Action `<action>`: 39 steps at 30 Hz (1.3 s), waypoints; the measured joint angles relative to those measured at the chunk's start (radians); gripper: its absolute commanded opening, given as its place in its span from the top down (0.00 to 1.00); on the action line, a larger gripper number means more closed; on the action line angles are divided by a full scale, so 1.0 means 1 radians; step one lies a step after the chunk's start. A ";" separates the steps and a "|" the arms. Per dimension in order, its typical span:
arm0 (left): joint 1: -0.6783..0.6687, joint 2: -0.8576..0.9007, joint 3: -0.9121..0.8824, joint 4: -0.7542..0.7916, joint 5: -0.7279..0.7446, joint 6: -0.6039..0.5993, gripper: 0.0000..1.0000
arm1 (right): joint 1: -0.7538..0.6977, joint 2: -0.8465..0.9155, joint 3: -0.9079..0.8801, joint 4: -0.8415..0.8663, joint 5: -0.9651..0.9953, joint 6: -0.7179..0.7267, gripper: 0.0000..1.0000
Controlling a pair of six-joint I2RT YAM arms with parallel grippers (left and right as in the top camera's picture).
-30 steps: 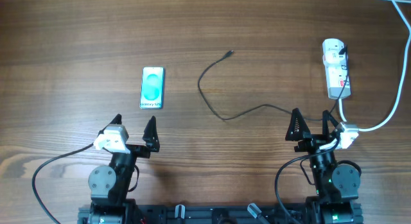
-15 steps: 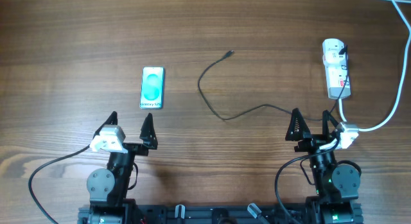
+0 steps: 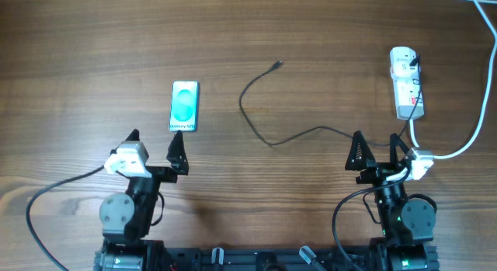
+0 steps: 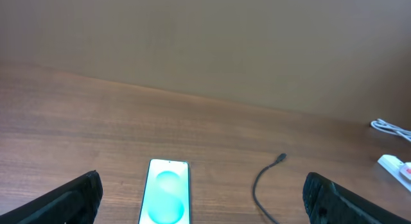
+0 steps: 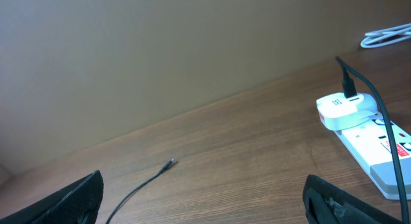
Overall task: Plug charger to phone and switch on socket
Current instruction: 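Move the left gripper forward over the white Galaxy S25 phone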
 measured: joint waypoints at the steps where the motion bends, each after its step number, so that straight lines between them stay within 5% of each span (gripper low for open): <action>1: 0.000 0.033 0.029 0.001 0.000 0.000 0.00 | 0.000 0.000 0.000 0.000 0.000 0.000 0.00; 16: 0.000 0.470 0.402 -0.145 0.135 0.000 0.00 | 0.000 0.001 0.000 0.000 0.000 0.000 0.00; 39: 0.000 1.205 1.232 -0.959 0.211 0.078 0.00 | 0.000 0.001 0.000 0.000 0.000 0.000 0.00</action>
